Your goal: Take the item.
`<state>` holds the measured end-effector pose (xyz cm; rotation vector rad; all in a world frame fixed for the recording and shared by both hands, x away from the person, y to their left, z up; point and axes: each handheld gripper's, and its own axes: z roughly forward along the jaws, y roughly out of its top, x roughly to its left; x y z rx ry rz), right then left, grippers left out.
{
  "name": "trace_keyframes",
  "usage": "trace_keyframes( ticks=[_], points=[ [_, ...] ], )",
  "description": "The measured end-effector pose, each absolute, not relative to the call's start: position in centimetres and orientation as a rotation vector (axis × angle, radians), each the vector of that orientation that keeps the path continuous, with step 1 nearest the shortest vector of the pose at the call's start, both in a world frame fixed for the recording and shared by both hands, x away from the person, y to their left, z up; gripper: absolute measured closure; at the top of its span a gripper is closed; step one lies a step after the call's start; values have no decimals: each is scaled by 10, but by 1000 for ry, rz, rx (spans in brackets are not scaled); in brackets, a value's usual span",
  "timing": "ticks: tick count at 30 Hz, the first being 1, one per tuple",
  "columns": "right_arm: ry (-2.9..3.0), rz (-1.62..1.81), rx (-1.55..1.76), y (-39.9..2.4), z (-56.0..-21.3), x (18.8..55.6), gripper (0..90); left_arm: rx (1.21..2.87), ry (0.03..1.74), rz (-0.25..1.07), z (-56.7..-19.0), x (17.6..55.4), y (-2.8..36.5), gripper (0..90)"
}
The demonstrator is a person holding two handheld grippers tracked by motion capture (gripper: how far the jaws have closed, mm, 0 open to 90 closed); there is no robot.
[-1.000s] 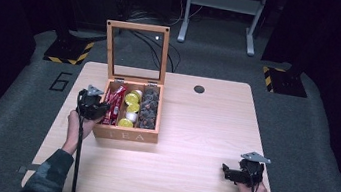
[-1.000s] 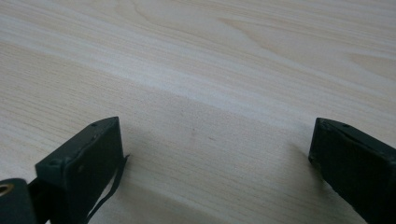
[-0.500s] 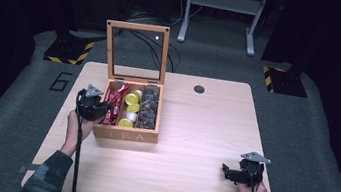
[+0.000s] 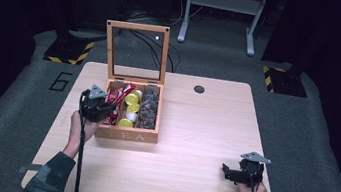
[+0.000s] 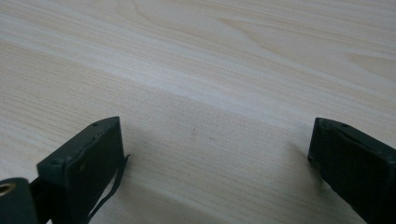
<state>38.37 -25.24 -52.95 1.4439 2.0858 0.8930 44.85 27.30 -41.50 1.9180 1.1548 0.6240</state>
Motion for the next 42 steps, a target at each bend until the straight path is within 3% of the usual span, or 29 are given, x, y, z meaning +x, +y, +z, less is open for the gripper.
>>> trace_keyframes(
  ticks=[42],
  points=[
    [2084,895,1444,-252,-529,384,34,1967,985,541,-414,440,214,822]
  ],
)
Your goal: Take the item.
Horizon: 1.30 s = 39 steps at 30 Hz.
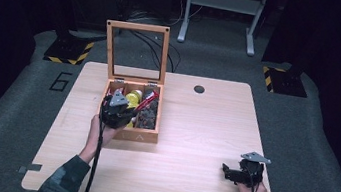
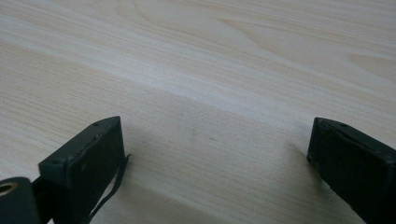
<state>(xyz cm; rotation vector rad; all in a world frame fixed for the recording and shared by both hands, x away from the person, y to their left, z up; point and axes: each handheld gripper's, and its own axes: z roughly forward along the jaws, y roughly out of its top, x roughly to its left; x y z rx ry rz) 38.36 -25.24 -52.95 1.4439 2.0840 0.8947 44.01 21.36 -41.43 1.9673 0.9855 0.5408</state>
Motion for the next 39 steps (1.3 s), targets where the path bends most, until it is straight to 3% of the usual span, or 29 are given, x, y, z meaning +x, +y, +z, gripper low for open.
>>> trace_keyframes(
  ticks=[39],
  points=[
    [2083,893,1444,-252,-529,384,36,2047,851,451,-427,428,154,823]
  ],
)
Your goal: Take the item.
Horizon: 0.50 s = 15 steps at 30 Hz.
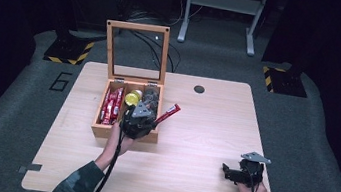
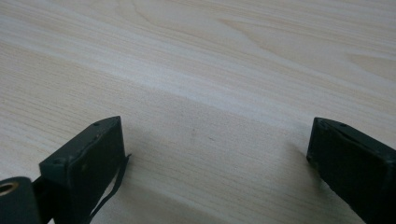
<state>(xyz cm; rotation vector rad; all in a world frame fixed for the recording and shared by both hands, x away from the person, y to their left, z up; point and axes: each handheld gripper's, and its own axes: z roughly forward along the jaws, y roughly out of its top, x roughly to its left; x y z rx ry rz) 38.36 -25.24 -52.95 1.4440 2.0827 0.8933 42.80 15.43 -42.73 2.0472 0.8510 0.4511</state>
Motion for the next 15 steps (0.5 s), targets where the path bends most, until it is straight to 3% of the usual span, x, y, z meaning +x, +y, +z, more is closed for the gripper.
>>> trace_keyframes(
  ticks=[15],
  points=[
    [2083,893,1444,-252,-529,384,36,2084,807,406,-441,422,138,823]
  ],
)
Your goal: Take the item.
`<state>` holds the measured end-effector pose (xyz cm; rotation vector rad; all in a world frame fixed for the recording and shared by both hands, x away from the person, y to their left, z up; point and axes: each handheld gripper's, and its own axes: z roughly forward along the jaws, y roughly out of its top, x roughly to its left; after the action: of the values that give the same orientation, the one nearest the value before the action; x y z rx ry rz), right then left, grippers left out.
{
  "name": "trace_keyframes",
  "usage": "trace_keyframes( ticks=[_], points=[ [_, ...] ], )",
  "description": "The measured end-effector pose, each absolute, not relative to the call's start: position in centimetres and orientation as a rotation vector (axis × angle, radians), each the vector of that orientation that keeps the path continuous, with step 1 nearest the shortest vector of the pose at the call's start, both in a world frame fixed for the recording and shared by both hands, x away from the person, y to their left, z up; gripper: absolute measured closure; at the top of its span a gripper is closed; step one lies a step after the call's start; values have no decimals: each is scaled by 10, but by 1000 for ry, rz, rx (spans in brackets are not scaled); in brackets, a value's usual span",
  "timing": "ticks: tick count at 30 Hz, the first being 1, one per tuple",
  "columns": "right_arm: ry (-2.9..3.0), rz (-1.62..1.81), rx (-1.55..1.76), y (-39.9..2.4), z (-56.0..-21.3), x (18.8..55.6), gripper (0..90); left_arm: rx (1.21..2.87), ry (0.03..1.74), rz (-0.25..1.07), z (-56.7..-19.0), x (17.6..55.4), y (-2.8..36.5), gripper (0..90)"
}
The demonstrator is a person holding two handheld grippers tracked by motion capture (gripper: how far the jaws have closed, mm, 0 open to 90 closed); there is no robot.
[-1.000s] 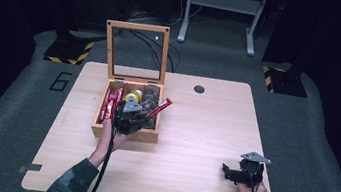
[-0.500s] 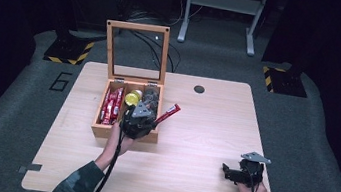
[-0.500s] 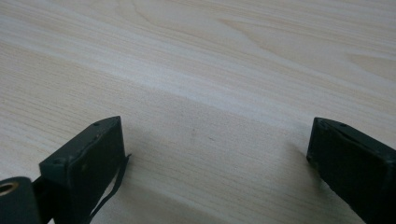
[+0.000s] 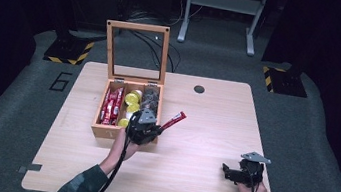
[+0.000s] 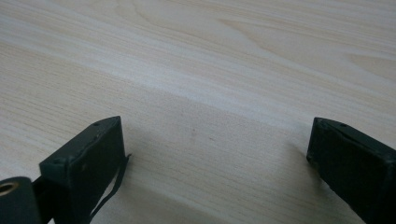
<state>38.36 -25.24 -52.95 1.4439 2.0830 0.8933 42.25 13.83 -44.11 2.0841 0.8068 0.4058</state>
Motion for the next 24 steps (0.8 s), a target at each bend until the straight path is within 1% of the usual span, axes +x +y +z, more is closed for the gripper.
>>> trace_keyframes(
  ticks=[16,24],
  points=[
    [2079,894,1446,-252,-529,384,39,2098,782,369,-454,414,128,822],
    [2078,894,1447,-252,-529,383,40,2109,765,380,-459,411,119,822]
  ],
)
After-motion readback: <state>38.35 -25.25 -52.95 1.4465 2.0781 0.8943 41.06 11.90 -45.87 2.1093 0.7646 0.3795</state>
